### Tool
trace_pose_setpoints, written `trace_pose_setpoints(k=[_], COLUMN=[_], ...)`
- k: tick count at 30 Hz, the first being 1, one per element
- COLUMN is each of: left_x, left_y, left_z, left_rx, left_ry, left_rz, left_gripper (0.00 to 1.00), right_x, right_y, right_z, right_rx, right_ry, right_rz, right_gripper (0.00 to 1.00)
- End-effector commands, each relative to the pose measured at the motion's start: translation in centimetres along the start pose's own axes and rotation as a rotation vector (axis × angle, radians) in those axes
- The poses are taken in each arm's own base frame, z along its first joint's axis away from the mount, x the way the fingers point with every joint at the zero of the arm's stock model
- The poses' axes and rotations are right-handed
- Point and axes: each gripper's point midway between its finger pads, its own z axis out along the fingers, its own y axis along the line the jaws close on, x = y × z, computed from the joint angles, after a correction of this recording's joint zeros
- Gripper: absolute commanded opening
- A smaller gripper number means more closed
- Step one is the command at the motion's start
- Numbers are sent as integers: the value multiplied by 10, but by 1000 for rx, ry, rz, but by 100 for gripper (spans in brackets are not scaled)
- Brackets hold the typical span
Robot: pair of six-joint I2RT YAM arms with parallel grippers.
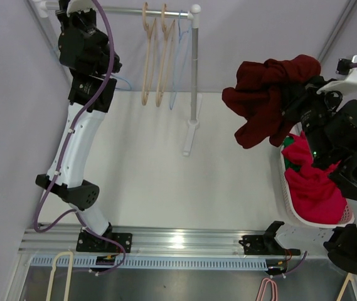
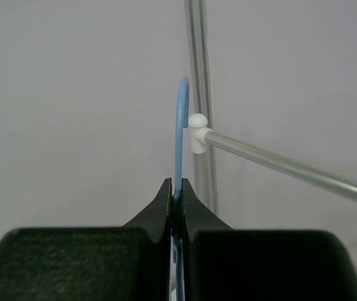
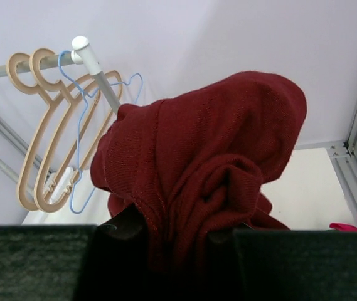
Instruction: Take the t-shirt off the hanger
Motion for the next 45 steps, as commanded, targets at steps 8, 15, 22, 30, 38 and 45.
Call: trace_pose_setpoints(k=[8,15,22,30,38,45], left_x=[0,-11,-3,20,32,40], left_y=[-39,-50,-72,-81,-100,-104], left_z=[-15,-28,-57,-54,-43,-10], left_rx=[357,546,848,1081,1147,1007], left_ry=[-29,-71,-29,107,124,99], left_rz=[67,20,-99,-340,-381,-423], left_gripper=[1,1,1,1,1,1], right_x=[-24,-39,-43,-15,43,36], right_y=[-17,-38,-61,-75,-78,-101], right_z=[8,-3,-13,-5,80,97], right_rx=[132,214,320,480,454,456], right_ry=[-73,-109,-122,-35,197,187], right_rz=[-49,-48,-37,-192,-260,-145], right_gripper=[0,0,0,0,0,0])
